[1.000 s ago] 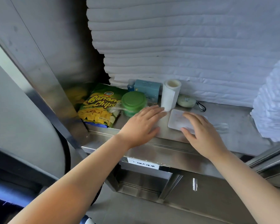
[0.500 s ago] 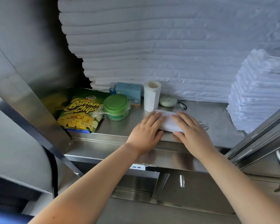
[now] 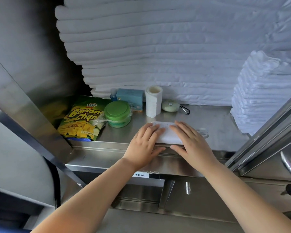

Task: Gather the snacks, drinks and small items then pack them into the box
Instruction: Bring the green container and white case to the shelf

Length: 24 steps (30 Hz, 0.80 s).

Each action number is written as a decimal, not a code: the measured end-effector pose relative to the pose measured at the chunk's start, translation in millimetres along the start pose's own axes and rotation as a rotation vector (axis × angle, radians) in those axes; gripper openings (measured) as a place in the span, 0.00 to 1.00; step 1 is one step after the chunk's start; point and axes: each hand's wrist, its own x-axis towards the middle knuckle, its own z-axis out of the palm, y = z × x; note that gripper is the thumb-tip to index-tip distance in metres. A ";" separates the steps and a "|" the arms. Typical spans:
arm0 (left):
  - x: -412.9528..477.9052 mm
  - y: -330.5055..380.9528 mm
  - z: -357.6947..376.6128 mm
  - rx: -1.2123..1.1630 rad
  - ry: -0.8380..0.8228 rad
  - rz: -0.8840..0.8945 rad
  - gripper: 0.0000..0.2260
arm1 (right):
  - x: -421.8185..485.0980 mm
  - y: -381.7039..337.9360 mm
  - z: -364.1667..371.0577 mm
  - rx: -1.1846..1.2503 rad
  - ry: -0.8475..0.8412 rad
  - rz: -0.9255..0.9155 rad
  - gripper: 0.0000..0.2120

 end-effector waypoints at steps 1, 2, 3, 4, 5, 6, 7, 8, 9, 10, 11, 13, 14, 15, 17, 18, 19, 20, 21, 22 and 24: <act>-2.0 0.0 1.4 0.012 0.026 0.004 0.23 | -1.0 -1.9 0.3 0.003 -0.007 0.003 0.30; -4.0 0.7 3.0 0.017 0.057 0.003 0.23 | -2.4 -3.9 0.5 0.007 -0.002 0.005 0.30; -5.8 1.7 5.0 0.017 0.091 0.000 0.22 | -3.7 -5.7 0.6 0.010 0.015 0.004 0.29; -7.3 2.3 6.6 0.018 0.124 -0.001 0.21 | -4.9 -7.4 0.4 0.010 0.034 -0.001 0.29; -8.5 2.6 7.6 0.020 0.150 0.003 0.20 | -5.7 -8.9 0.0 0.006 0.048 -0.010 0.29; -9.2 2.1 7.7 0.025 0.167 0.015 0.19 | -6.4 -9.9 -0.3 -0.002 0.057 -0.020 0.29; -9.1 0.9 7.1 0.036 0.175 0.031 0.19 | -6.8 -10.4 -0.8 -0.011 0.065 -0.031 0.28; -8.3 -0.8 5.8 0.053 0.175 0.052 0.18 | -7.0 -10.4 -1.4 -0.024 0.073 -0.042 0.28; -6.9 -2.1 4.5 0.073 0.166 0.074 0.18 | -6.8 -10.4 -2.3 -0.043 0.080 -0.054 0.28; -5.8 -2.8 2.8 0.095 0.153 0.092 0.18 | -6.6 -10.2 -3.5 -0.067 0.084 -0.067 0.28; -4.5 -3.3 1.0 0.115 0.140 0.104 0.18 | -6.1 -9.8 -4.9 -0.087 0.089 -0.081 0.28; -2.4 -4.9 -3.8 0.141 0.125 0.116 0.19 | -3.7 -8.2 -8.1 -0.087 0.107 -0.104 0.25; -1.0 -6.5 -7.0 0.139 0.126 0.122 0.19 | -1.9 -7.1 -10.0 -0.069 0.119 -0.110 0.24; 0.8 -8.2 -10.8 0.124 0.131 0.128 0.18 | 0.1 -6.4 -11.7 -0.052 0.129 -0.113 0.21; 6.3 -11.7 -18.9 0.073 0.132 0.139 0.16 | 5.0 -5.8 -14.3 -0.033 0.148 -0.115 0.18; 9.4 -13.2 -22.7 0.049 0.123 0.138 0.16 | 7.7 -6.2 -14.7 -0.023 0.161 -0.117 0.17; 12.3 -14.3 -25.5 0.029 0.108 0.133 0.15 | 10.2 -7.3 -14.3 -0.006 0.178 -0.118 0.16; 14.2 -14.8 -27.9 0.014 0.091 0.120 0.15 | 12.4 -8.6 -13.3 0.011 0.199 -0.121 0.17; 15.8 -14.5 -29.4 0.006 0.077 0.101 0.15 | 14.1 -10.0 -11.8 0.024 0.225 -0.130 0.17; 16.4 -14.2 -29.9 0.000 0.070 0.076 0.15 | 15.3 -11.1 -9.8 0.029 0.254 -0.145 0.18; 18.5 -13.7 -29.2 -0.018 0.083 0.016 0.15 | 16.3 -10.8 -6.1 0.015 0.313 -0.165 0.17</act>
